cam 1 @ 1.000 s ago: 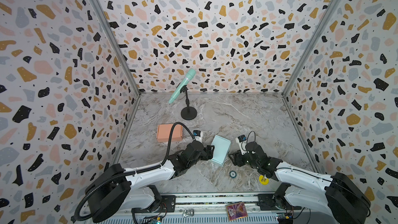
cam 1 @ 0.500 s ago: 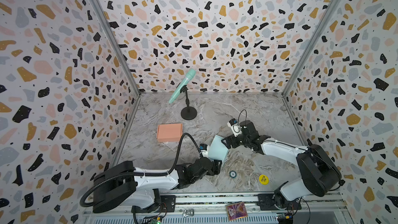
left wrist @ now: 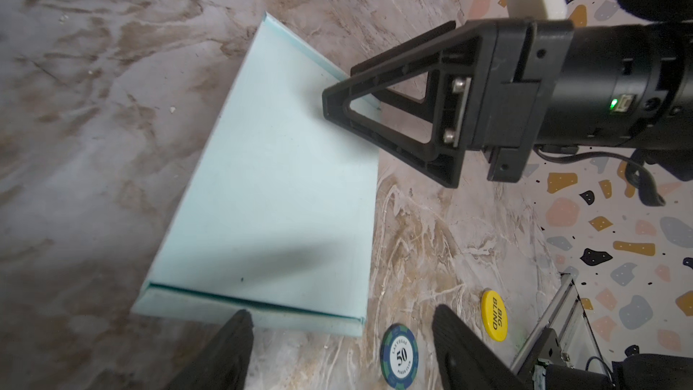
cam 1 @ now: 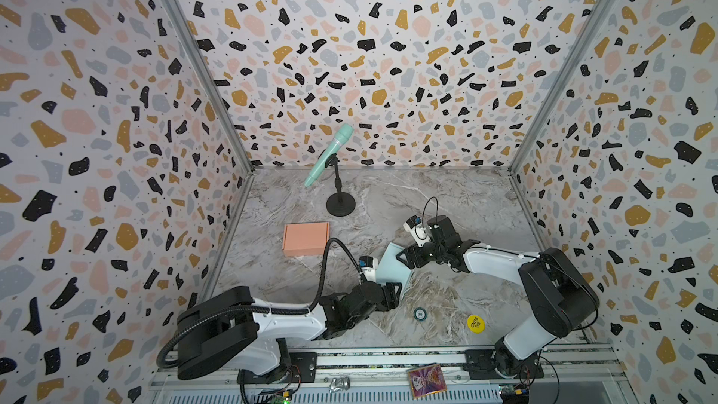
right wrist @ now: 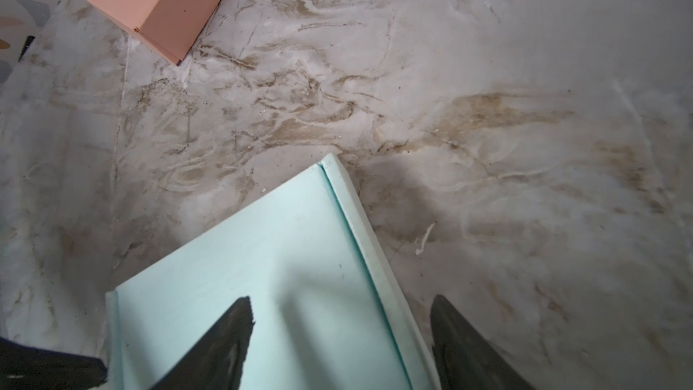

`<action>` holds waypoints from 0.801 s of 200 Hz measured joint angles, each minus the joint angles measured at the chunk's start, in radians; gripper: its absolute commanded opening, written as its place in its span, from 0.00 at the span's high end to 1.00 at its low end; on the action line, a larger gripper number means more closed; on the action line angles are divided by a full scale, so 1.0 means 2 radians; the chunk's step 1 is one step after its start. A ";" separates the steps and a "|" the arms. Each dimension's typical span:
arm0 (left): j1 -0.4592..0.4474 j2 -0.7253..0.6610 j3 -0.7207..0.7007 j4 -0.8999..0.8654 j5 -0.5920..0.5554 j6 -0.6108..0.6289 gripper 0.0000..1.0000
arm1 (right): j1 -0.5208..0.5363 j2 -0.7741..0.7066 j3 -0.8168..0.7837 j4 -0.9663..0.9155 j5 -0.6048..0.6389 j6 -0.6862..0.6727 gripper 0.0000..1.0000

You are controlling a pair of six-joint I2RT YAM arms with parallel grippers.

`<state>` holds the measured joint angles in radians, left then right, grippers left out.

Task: Assemble paper box
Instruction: Rotate the paper box at the center of the table.

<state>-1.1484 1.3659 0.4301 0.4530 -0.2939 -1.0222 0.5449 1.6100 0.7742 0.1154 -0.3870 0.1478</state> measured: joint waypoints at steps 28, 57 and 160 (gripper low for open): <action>0.006 0.003 -0.005 0.013 0.000 -0.004 0.28 | -0.004 -0.004 -0.013 0.010 -0.001 0.001 0.35; 0.017 0.002 -0.016 0.031 0.001 -0.007 0.30 | -0.006 -0.023 -0.035 0.013 0.001 0.004 0.38; 0.040 0.017 -0.022 0.029 0.000 -0.006 0.33 | 0.025 -0.114 -0.122 0.014 0.026 0.046 0.40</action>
<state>-1.0679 1.3998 0.3859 0.5102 -0.2939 -1.0336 0.5957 1.3815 0.5293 0.1425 -0.3359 0.2394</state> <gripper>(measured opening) 0.678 0.606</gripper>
